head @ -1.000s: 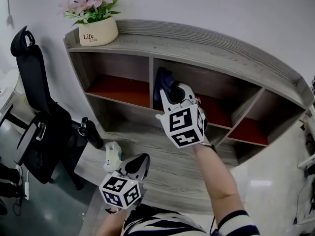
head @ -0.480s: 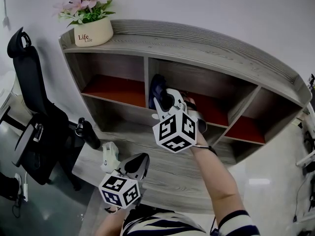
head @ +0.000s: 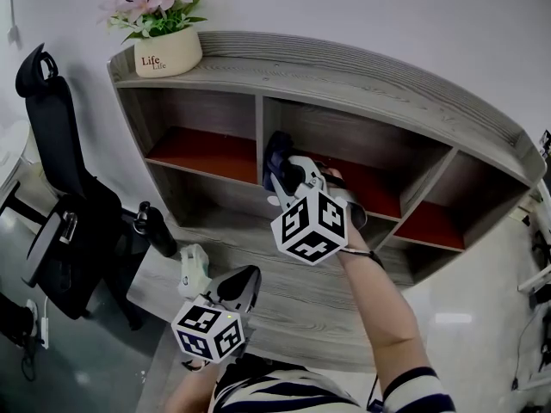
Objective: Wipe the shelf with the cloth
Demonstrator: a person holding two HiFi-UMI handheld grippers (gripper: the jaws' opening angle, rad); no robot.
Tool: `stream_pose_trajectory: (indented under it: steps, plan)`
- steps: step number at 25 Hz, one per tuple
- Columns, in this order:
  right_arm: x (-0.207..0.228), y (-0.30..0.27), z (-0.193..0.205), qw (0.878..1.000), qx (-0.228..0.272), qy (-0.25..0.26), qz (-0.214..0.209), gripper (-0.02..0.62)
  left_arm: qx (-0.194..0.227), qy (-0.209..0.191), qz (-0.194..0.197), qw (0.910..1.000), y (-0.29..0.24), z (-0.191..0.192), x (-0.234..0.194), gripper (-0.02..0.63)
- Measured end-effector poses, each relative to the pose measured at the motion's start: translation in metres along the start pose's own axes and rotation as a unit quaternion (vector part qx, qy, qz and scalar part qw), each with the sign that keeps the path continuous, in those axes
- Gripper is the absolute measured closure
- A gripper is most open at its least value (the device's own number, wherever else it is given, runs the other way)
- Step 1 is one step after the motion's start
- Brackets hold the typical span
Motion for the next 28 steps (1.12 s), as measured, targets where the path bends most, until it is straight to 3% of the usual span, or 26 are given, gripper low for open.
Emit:
stream_pose_trajectory:
  steps: [8, 17, 19, 22, 28]
  plan:
    - [-0.006, 0.001, -0.001, 0.997, -0.039, 0.013, -0.058, 0.525, -0.005, -0.007, 0.005, 0.9999, 0.002, 0.000, 0.006, 0.581]
    - [-0.010, 0.016, 0.005, 0.995, -0.023, -0.035, -0.086, 0.525, 0.000, -0.011, 0.007, 0.9999, 0.006, 0.000, 0.015, 0.582]
    - [-0.006, 0.023, 0.005, 0.996, -0.006, -0.056, -0.064, 0.525, 0.002, -0.013, 0.006, 0.9999, 0.007, -0.001, 0.018, 0.582]
    - [0.002, 0.038, 0.010, 0.996, 0.026, -0.088, 0.001, 0.525, 0.006, -0.016, 0.003, 0.9999, 0.007, -0.002, 0.021, 0.581]
    - [0.011, 0.067, 0.022, 0.984, 0.073, -0.132, 0.095, 0.525, 0.018, -0.021, -0.003, 0.9996, 0.003, -0.006, 0.031, 0.581]
Point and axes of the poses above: the fingertips, and each gripper's own axes: y backward along the fingers, x to its right, z out of its underside, the point moved 10 cm from there along y, backward along the fingers, and after that the axes turned 7 degrees about -y, right-handed, at the moved point
